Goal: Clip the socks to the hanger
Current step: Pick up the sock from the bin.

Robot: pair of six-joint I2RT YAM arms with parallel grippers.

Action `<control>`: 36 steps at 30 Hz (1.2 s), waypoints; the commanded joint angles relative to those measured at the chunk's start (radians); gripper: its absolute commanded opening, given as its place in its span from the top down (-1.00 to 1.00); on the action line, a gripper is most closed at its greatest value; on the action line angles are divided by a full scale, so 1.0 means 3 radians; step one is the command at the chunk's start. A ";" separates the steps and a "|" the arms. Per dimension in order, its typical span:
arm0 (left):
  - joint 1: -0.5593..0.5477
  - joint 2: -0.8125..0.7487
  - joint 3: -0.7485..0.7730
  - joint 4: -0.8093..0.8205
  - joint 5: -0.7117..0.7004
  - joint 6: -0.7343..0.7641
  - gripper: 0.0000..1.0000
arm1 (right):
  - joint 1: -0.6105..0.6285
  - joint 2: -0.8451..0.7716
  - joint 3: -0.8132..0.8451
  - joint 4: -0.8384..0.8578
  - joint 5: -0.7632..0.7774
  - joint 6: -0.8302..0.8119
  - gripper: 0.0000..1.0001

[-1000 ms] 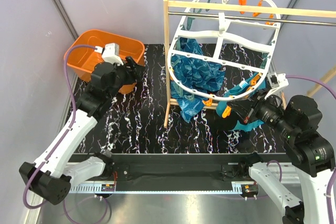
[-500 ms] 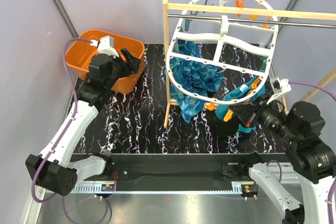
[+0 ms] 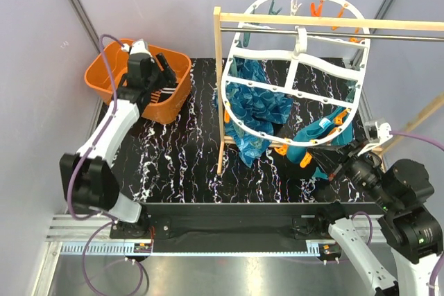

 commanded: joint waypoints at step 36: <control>0.1076 0.2698 0.2735 -0.1757 -0.0858 -0.0900 -0.45 | 0.0021 0.0935 0.0383 -0.0175 0.0213 -0.0222 1.00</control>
